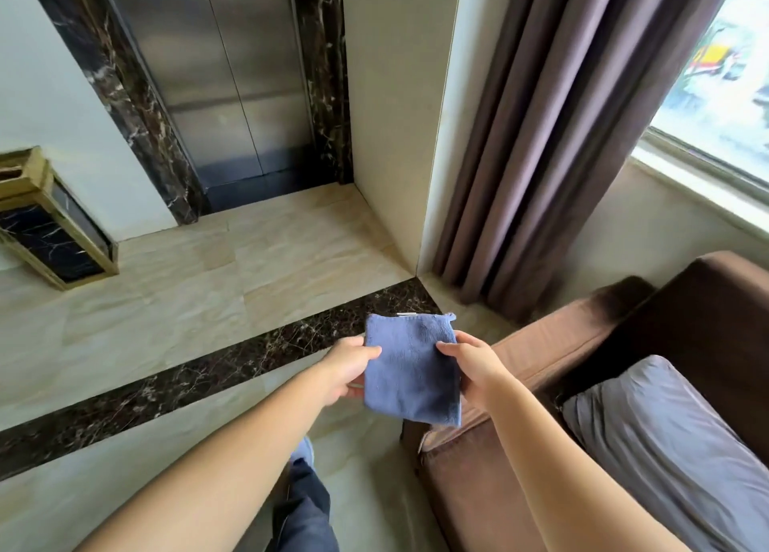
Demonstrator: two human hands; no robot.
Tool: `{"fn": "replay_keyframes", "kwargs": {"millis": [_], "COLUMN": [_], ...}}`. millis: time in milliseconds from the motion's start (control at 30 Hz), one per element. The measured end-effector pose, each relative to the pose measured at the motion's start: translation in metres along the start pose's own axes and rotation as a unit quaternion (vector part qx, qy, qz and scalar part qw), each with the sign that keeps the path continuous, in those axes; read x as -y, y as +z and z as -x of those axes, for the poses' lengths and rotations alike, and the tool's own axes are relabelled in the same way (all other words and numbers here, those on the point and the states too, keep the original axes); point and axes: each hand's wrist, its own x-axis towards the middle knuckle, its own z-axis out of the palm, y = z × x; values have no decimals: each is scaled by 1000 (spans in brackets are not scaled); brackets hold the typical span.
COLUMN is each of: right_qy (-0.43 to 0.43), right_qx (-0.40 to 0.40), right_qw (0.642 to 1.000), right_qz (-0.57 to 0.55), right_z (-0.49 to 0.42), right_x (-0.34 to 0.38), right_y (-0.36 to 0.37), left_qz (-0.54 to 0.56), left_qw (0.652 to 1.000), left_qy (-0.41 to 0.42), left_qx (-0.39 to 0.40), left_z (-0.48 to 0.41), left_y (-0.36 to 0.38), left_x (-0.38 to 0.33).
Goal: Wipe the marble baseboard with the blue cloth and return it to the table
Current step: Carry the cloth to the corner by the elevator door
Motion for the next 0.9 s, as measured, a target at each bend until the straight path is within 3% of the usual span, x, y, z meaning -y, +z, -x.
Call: {"fn": "replay_keyframes", "kwargs": {"millis": [267, 500, 733, 900], "right_qy": [36, 66, 98, 112], "right_qx": [-92, -88, -132, -163], "right_qw": [994, 992, 986, 975], "right_qz": [-46, -57, -11, 105], "right_z": [-197, -346, -544, -708], "right_x": [88, 173, 198, 197], "right_y": [65, 110, 100, 80], "left_qz": [-54, -87, -158, -168], "left_qw": [997, 991, 970, 965], "left_qy": [-9, -63, -147, -168], "left_qx": [62, 81, 114, 112], "left_z": [-197, -358, -557, -719], "left_y": [-60, -131, -133, -107], "left_x": [-125, -244, -290, -293]}}
